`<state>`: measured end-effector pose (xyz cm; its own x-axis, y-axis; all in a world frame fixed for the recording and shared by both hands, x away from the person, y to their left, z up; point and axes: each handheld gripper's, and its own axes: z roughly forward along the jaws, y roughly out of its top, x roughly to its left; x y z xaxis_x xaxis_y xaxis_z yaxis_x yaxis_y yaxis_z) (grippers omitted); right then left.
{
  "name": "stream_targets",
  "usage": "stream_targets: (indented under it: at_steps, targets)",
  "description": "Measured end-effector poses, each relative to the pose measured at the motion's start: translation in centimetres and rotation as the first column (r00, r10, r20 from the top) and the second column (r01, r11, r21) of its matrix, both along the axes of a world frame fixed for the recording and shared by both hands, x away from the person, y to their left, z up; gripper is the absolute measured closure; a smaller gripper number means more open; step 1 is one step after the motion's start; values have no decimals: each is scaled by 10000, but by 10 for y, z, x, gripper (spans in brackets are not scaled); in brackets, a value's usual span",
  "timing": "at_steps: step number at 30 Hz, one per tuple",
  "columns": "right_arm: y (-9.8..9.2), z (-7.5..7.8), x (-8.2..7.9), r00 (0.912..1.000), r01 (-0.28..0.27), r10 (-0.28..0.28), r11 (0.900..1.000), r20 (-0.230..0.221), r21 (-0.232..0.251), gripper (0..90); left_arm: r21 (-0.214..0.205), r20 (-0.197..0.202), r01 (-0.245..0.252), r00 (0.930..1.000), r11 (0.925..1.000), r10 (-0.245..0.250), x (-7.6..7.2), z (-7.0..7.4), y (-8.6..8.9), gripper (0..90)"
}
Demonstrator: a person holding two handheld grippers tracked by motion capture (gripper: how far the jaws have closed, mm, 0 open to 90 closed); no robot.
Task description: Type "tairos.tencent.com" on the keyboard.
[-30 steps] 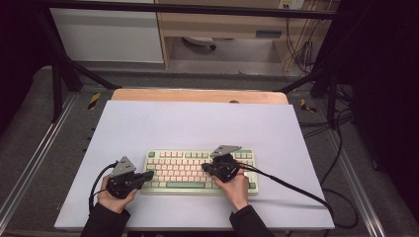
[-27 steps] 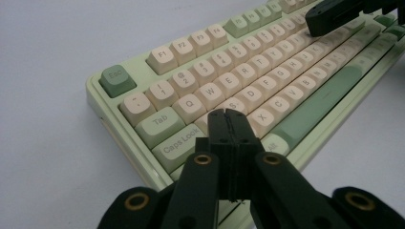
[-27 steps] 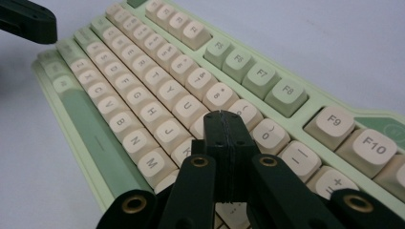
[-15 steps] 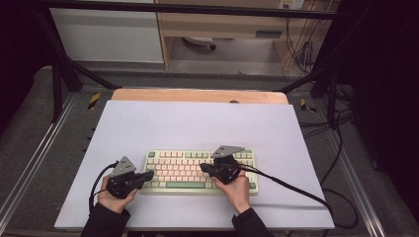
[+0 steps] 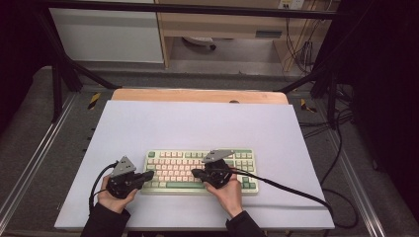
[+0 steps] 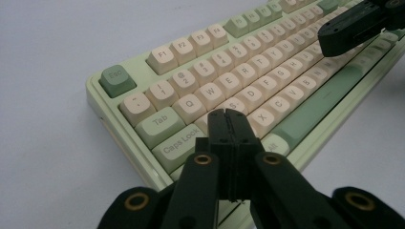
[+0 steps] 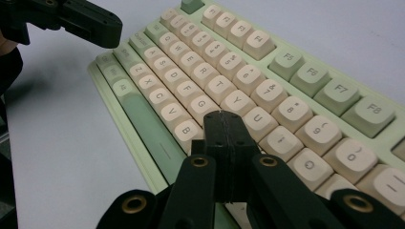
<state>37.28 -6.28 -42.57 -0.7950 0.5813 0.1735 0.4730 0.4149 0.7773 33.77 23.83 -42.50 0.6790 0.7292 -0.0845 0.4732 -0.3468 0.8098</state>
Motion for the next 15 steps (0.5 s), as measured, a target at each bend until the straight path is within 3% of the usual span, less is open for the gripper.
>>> stream_targets:
  at_steps: [15]
  targets:
    - [6, -4, -2, 9999, -128, 127, 9998, -77, -120, 900, 12, -1, 2, 10000, 10000, -2, 0, 0, 0, 900]
